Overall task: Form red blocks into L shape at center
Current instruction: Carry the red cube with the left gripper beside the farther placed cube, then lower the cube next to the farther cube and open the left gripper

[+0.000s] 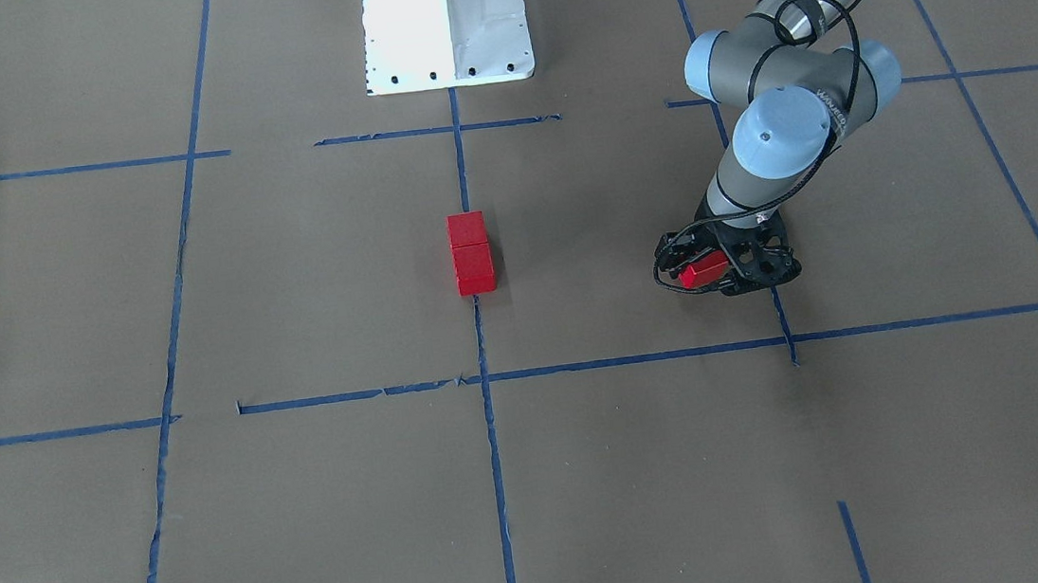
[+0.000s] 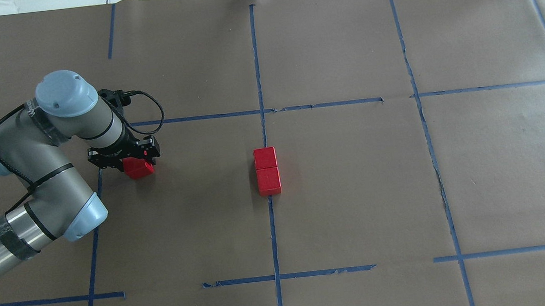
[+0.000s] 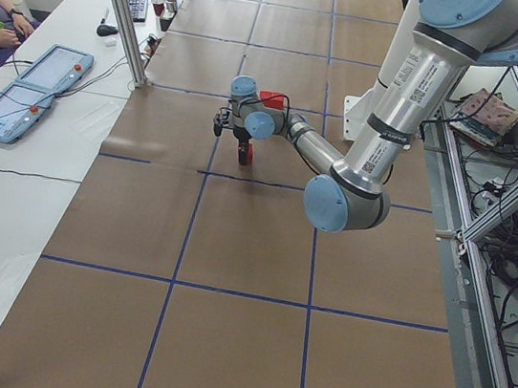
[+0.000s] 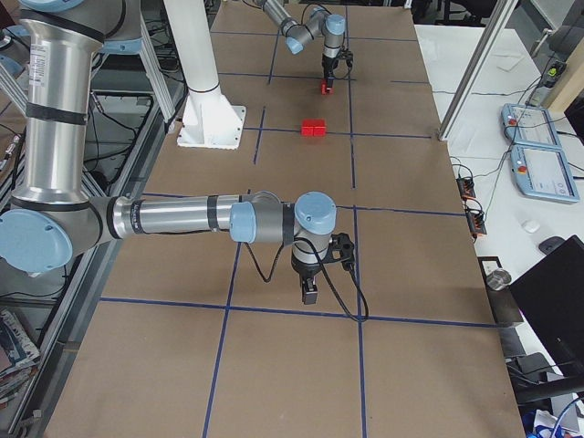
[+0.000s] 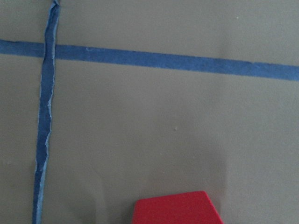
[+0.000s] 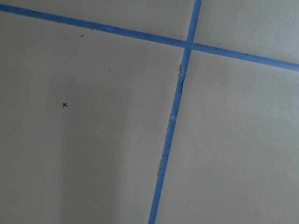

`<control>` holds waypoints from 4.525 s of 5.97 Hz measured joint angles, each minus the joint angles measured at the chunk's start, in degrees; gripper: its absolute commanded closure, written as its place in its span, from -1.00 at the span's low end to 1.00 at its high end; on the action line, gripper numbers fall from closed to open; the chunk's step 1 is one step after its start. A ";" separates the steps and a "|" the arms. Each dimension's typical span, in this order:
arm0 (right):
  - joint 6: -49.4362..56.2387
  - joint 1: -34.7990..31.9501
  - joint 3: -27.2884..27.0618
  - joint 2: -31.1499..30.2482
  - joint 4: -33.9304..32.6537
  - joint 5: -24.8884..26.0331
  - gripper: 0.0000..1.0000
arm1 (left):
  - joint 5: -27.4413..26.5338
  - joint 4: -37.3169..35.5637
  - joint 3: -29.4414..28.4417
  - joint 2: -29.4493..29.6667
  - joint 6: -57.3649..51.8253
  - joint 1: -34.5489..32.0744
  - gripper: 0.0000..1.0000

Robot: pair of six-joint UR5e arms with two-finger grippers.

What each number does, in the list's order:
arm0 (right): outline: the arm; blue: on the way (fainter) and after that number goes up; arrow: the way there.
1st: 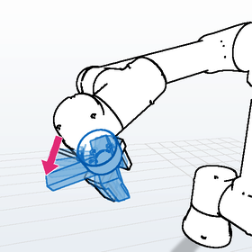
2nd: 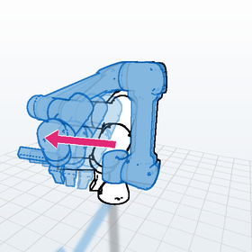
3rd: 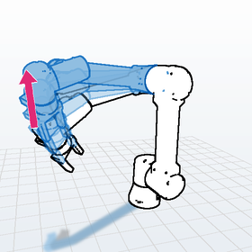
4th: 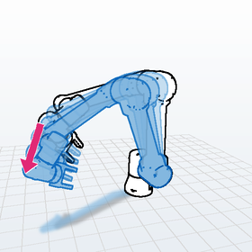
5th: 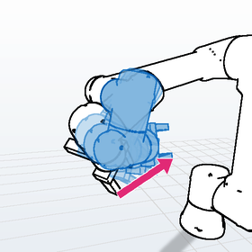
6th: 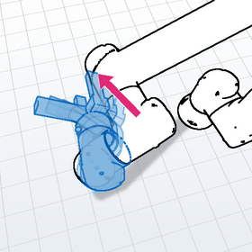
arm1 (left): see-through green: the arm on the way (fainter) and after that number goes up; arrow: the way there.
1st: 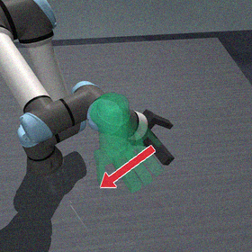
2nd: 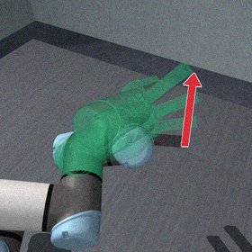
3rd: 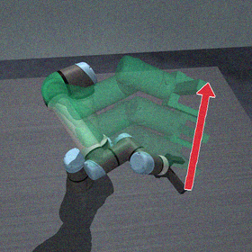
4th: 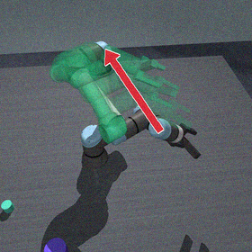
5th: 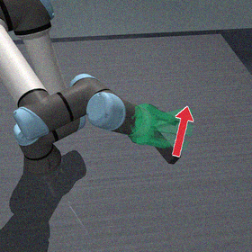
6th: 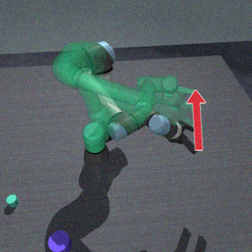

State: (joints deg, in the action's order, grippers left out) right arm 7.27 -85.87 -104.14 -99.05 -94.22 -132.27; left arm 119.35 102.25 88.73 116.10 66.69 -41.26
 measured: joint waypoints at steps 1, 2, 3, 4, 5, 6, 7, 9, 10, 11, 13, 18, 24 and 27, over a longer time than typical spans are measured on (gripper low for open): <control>-0.04 0.00 0.00 0.00 0.00 0.02 -0.99 | 0.04 -0.30 0.18 1.18 3.19 -0.06 0.85; -0.06 0.02 0.05 0.00 0.00 0.06 -0.99 | -0.03 -0.54 0.59 2.33 8.01 -0.15 0.85; -0.04 0.06 0.07 0.00 0.00 0.08 -0.99 | -0.20 -0.64 1.11 3.77 16.68 -0.10 0.84; 0.01 0.08 0.07 0.00 0.00 0.08 -0.99 | -1.24 -0.70 1.77 5.48 29.78 0.03 0.77; 0.02 0.06 0.07 0.00 0.00 0.11 -0.99 | -3.02 -0.78 2.43 7.11 44.50 0.78 0.75; 0.00 0.03 0.06 0.00 0.00 0.12 -0.99 | -3.97 -1.46 2.72 8.71 56.24 2.39 0.74; -0.04 0.01 0.01 -0.02 0.00 0.12 -0.99 | -4.24 -4.47 2.78 10.68 66.16 3.84 0.65; -0.06 0.00 -0.07 -0.08 0.00 0.12 -0.99 | -4.53 -11.15 2.11 14.46 80.96 7.78 0.65; -0.06 0.00 -0.09 -0.08 0.00 0.13 -0.99 | -5.11 -11.58 0.73 15.96 85.47 9.03 0.65; -0.06 0.00 -0.13 -0.09 0.00 0.10 -0.99 | -5.60 -11.24 -1.45 17.65 87.21 9.48 0.65; -0.04 0.00 -0.13 -0.09 0.00 0.08 -0.99 | -5.85 -8.26 -5.30 19.36 89.26 9.75 0.65; 0.23 0.00 -0.08 -0.17 0.00 0.17 -0.99 | -5.96 -5.25 -8.53 20.38 92.20 10.21 0.65; 0.46 0.00 -0.01 -0.09 0.00 0.17 -0.99 | -5.88 -3.02 -9.72 20.40 92.02 10.23 0.27; 0.47 0.00 0.03 -0.09 0.00 0.17 -0.99 | -5.88 -3.02 -9.72 20.69 91.45 10.23 0.18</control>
State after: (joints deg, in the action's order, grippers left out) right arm 7.73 -85.87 -104.11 -99.14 -94.22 -132.10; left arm 113.47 99.23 79.01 136.79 158.14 -31.02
